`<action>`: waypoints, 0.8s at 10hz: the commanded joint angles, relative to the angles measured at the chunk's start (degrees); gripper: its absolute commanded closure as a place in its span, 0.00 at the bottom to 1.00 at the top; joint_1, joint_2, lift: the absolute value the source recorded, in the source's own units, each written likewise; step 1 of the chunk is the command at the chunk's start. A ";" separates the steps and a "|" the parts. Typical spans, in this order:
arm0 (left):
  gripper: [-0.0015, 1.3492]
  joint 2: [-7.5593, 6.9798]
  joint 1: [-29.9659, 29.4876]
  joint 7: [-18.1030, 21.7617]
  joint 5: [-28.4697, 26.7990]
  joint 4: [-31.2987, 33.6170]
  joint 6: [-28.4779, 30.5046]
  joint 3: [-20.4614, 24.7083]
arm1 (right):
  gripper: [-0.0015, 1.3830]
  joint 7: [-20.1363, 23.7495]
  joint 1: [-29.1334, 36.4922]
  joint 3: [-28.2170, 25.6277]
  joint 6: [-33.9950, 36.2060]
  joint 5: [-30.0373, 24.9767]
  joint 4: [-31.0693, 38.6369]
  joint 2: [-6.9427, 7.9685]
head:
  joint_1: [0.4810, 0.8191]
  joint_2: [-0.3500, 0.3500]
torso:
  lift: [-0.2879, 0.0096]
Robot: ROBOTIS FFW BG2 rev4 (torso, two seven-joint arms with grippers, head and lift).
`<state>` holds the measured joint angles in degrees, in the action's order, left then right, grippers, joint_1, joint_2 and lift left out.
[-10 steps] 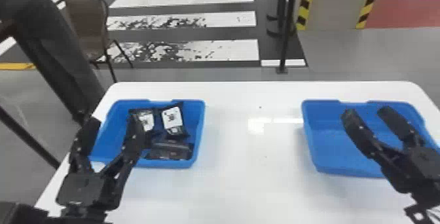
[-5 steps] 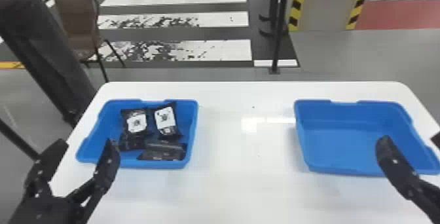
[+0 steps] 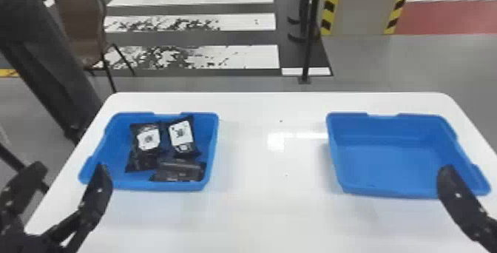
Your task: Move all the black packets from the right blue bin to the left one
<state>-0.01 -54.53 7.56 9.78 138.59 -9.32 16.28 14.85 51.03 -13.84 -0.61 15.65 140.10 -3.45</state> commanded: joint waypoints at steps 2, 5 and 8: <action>0.22 0.16 1.79 0.09 0.27 -4.22 -3.62 -0.28 | 0.09 0.18 -1.25 0.02 0.05 0.23 -2.22 0.03 | 0.63 0.63 | 0.50; 0.22 0.16 1.65 0.09 0.39 -4.22 -4.47 -0.40 | 0.09 0.35 -1.67 0.24 0.05 0.92 -2.78 -0.06 | 0.63 0.64 | 0.50; 0.22 0.16 1.65 0.09 0.16 -4.22 -4.33 -0.63 | 0.09 0.44 -1.81 0.24 0.05 1.15 -3.21 -0.06 | 0.63 0.63 | 0.50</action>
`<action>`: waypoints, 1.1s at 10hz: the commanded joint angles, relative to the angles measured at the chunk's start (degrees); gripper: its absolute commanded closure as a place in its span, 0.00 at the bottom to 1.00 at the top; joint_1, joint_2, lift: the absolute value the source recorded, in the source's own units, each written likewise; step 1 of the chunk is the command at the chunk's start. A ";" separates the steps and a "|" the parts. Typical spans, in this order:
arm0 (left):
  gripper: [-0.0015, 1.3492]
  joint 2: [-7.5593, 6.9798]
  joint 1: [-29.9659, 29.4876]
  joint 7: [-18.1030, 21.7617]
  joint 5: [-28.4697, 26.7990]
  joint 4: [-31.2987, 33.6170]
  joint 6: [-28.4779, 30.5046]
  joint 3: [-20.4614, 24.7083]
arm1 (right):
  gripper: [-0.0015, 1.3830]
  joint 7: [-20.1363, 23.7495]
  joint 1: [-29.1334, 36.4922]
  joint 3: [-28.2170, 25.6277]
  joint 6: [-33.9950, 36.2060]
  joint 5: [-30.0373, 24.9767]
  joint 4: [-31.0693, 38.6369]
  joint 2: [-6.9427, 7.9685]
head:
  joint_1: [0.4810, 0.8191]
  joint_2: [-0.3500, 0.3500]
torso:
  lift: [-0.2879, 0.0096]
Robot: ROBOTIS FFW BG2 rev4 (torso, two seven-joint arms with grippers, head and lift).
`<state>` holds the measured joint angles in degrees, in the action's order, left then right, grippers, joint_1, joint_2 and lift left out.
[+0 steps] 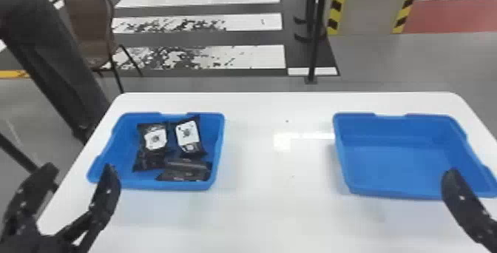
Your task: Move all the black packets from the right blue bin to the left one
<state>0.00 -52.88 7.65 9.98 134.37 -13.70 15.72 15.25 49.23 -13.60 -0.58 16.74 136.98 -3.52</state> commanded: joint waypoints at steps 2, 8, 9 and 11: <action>0.22 0.15 0.01 0.09 -0.04 0.00 0.06 -0.18 | 0.09 0.04 -0.02 0.00 0.01 0.06 0.06 0.00 | 0.63 0.62 | 0.50; 0.22 0.15 0.01 0.18 -0.04 0.00 -0.37 -0.18 | 0.09 0.04 -0.02 0.00 -0.13 0.06 0.06 0.00 | 0.63 0.62 | 0.50; 0.22 0.15 0.15 0.26 -0.04 0.00 -0.37 -0.30 | 0.09 0.04 -0.02 0.00 -0.13 -0.06 0.06 0.00 | 0.63 0.62 | 0.50; 0.22 0.15 0.15 0.26 -0.15 -0.28 -0.65 -0.41 | 0.09 0.04 -0.02 0.00 -0.27 -0.06 -0.08 0.00 | 0.63 0.62 | 0.50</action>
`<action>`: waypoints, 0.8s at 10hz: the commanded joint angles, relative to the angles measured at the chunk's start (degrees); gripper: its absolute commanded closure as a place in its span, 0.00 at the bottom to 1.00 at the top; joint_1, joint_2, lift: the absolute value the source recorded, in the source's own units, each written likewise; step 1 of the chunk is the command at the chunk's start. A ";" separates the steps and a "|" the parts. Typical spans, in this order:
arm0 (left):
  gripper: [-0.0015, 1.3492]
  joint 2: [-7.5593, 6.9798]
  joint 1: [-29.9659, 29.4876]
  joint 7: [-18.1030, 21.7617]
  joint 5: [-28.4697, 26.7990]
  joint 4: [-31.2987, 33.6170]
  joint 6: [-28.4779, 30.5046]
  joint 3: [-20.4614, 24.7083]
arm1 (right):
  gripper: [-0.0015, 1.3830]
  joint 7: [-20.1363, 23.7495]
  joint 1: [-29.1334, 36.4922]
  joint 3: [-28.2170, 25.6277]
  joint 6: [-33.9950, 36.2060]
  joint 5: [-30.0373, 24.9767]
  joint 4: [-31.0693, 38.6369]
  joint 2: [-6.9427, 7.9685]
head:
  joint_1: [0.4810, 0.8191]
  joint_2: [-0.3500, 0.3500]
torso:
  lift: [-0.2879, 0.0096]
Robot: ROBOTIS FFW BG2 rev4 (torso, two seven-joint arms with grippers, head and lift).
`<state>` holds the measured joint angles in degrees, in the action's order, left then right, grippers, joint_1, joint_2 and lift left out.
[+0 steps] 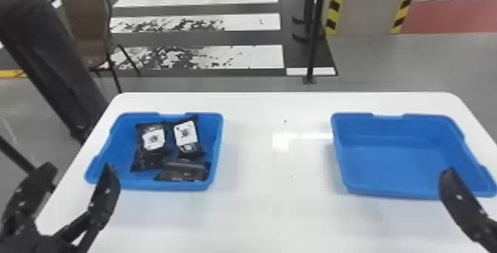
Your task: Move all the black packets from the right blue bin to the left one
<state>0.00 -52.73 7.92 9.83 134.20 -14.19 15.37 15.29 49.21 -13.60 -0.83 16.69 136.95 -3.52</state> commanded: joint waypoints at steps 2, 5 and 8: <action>0.22 0.15 0.14 0.07 -0.01 -0.26 -0.15 -0.17 | 0.09 0.00 -0.14 0.00 -0.16 -0.01 -0.20 0.00 | 0.63 0.62 | 0.50; 0.22 0.15 0.28 0.16 -0.01 -0.40 -0.29 -0.28 | 0.09 0.00 -0.14 0.11 -0.16 -0.01 -0.34 0.00 | 0.63 0.61 | 0.50; 0.22 0.15 0.42 0.34 -0.01 -0.54 -0.44 -0.40 | 0.09 0.00 -0.14 0.11 -0.44 -0.01 -0.34 0.00 | 0.63 0.61 | 0.50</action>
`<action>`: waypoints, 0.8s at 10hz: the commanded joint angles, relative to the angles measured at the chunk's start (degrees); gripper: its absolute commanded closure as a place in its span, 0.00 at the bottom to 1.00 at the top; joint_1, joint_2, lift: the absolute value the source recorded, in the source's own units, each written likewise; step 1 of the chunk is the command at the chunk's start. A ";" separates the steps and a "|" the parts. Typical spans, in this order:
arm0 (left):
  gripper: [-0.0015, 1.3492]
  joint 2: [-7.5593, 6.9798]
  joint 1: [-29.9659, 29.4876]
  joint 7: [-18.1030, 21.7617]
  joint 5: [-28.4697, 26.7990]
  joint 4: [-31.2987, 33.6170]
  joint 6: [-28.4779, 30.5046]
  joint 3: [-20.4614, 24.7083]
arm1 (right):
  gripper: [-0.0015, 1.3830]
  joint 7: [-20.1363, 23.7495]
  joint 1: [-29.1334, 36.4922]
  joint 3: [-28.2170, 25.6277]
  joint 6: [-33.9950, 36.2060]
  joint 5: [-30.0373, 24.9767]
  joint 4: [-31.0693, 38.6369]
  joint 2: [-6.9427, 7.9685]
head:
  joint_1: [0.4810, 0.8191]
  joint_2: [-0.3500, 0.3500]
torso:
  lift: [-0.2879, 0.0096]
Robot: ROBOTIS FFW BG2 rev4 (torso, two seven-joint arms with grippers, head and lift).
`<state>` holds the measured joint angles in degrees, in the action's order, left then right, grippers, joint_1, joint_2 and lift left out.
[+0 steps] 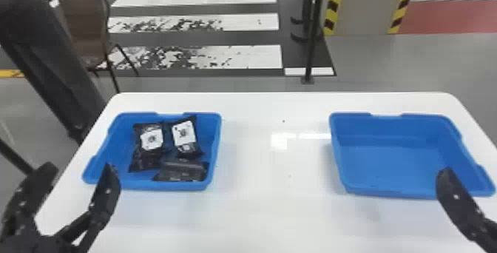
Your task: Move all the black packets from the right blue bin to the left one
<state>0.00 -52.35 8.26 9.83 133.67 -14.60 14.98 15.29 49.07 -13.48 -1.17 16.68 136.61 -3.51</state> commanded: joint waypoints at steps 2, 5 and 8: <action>0.21 0.15 0.04 0.00 -0.11 -0.15 -0.60 0.10 | 0.09 0.00 0.00 0.00 -0.38 0.00 0.00 0.00 | 0.63 0.61 | 0.50; 0.21 0.15 0.04 0.00 -0.11 -0.29 -1.16 0.10 | 0.09 0.00 0.00 0.00 -0.52 0.00 0.00 0.00 | 0.63 0.61 | 0.50; 0.21 0.15 0.04 0.00 -0.11 -0.43 -1.16 0.10 | 0.09 0.00 0.00 0.00 -0.66 0.00 -0.14 0.00 | 0.63 0.61 | 0.50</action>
<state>0.00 -52.31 8.26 9.71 133.24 -15.75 15.08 15.29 49.07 -13.48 -1.83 16.70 136.48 -3.51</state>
